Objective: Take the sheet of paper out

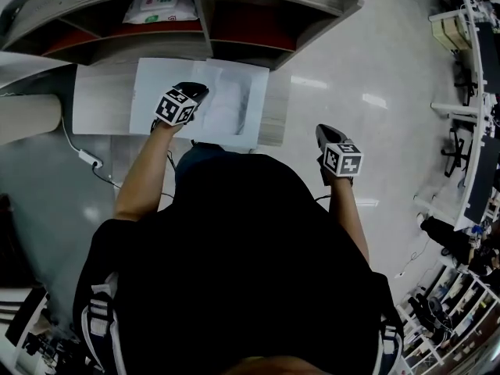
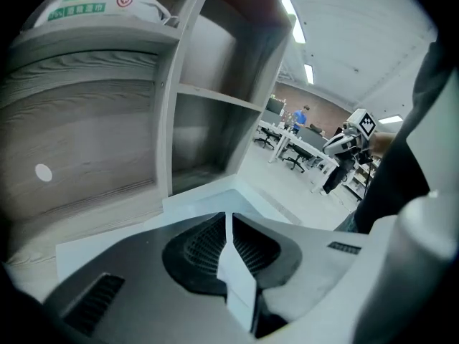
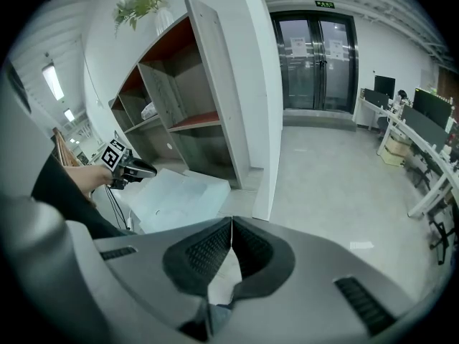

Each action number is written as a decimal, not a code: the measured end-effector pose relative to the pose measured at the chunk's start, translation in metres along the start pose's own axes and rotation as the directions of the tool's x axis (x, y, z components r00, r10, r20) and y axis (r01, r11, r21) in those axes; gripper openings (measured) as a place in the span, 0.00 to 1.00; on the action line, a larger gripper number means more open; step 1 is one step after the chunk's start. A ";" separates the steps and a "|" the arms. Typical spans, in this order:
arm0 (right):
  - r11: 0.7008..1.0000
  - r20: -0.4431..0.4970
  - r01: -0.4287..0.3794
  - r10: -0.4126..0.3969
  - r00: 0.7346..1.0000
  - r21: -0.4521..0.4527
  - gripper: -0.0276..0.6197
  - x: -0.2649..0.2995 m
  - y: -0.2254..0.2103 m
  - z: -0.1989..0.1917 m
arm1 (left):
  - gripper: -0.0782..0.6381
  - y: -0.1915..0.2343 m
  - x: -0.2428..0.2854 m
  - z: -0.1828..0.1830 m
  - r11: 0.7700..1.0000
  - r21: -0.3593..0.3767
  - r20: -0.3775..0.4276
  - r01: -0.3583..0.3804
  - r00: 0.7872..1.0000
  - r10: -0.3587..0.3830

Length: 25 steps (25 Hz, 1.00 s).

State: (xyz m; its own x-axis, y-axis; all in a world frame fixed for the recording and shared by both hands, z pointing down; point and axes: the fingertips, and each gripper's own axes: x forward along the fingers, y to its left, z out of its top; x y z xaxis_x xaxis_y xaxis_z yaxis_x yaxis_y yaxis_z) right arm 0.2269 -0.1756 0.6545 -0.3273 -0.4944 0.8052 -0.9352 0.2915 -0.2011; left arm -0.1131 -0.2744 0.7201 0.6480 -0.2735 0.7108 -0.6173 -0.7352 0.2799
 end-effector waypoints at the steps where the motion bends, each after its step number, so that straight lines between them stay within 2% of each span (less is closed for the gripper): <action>1: 1.000 0.001 0.001 -0.001 1.000 0.002 0.06 0.000 0.001 0.000 | 0.15 0.001 0.004 -0.003 1.000 -0.001 -0.011 0.004 1.000 -0.004; 9: 1.000 -0.007 0.008 -0.007 1.000 0.010 0.06 0.003 0.008 0.001 | 0.15 0.011 0.035 -0.028 0.997 -0.061 -0.067 0.051 0.996 -0.055; 17: 1.000 -0.026 0.020 -0.019 0.999 0.006 0.06 0.000 0.013 0.000 | 0.16 0.013 0.063 -0.054 0.997 -0.035 -0.151 0.068 0.986 -0.072; 25: 0.999 -0.037 0.036 -0.035 0.999 0.013 0.06 -0.003 0.014 -0.009 | 0.16 0.009 0.076 -0.064 0.994 -0.044 -0.166 0.098 0.981 -0.104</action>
State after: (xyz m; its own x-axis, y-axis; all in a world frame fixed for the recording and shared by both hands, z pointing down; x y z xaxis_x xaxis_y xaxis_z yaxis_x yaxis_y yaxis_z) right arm 0.2163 -0.1630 0.6542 -0.2891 -0.4741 0.8317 -0.9479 0.2633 -0.1794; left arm -0.0981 -0.2624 0.8181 0.6255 -0.0891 0.7751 -0.5700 -0.7306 0.3760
